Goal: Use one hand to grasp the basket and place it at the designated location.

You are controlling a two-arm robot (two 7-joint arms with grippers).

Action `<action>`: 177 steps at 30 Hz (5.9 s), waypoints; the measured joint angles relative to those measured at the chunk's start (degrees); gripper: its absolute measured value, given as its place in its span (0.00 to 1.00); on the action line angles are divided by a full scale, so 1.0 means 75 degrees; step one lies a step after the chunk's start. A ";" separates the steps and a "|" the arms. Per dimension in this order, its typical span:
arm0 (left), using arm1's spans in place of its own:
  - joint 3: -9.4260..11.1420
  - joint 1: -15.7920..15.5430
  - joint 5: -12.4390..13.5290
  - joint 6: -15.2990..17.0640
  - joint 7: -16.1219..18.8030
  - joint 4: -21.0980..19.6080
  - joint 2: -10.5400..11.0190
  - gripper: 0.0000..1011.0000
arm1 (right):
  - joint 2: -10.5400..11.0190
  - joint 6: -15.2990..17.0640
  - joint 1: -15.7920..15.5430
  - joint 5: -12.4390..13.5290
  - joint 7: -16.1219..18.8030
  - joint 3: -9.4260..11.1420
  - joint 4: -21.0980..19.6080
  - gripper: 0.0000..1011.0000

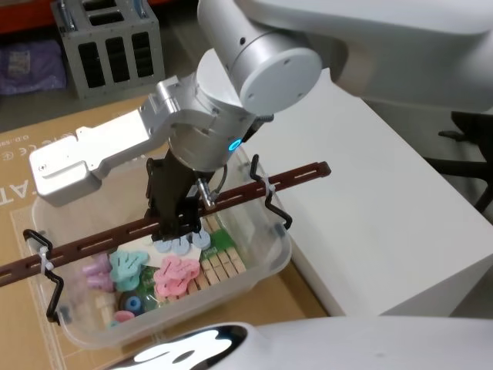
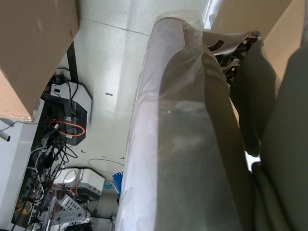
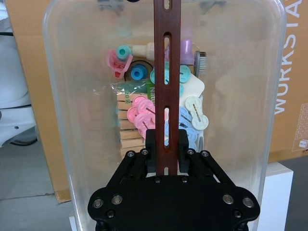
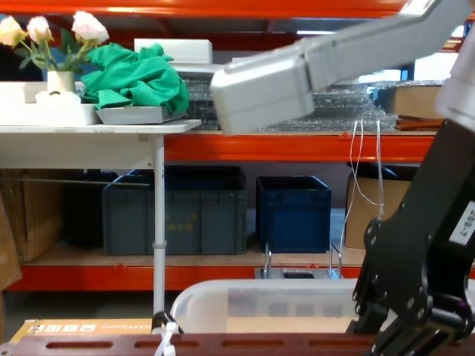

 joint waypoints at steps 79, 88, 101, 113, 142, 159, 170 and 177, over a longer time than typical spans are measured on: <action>0.0000 0.0000 0.0000 0.0000 0.0001 0.0000 0.0000 0.00 | 0.0323 -0.0083 0.0477 0.0641 -0.0587 0.0292 0.0383 0.99; 0.0000 0.0000 0.0000 0.0000 0.0000 0.0000 0.0000 0.00 | 0.0621 -0.0195 0.0504 0.0966 -0.0613 0.0667 0.0222 0.99; 0.0000 0.0000 0.0000 0.0000 0.0000 0.0000 0.0000 0.00 | 0.0539 -0.0207 0.0341 0.0708 -0.0607 0.0690 0.0162 0.99; 0.0000 0.0000 0.0000 0.0000 0.0001 0.0001 0.0000 0.00 | 0.0089 -0.0101 0.0125 -0.0072 -0.0619 0.0170 0.0302 0.99; 0.0000 0.0000 0.0000 0.0000 0.0000 0.0000 0.0000 0.00 | -0.0692 0.0295 0.0029 -0.0867 -0.0503 -0.0758 0.1158 0.99; 0.0000 0.0000 0.0000 0.0000 0.0000 0.0000 0.0000 0.00 | -0.0825 0.0401 0.0006 -0.0927 -0.0571 -0.0875 0.1355 0.79; 0.0000 0.0000 0.0000 0.0000 0.0000 0.0000 0.0000 0.00 | -0.0823 0.0381 0.0010 -0.0897 -0.0582 -0.0870 0.1365 0.46; 0.0000 0.0000 0.0000 0.0000 0.0000 0.0000 0.0000 0.00 | -0.0802 0.0357 0.0011 -0.0837 -0.0582 -0.0865 0.1372 0.24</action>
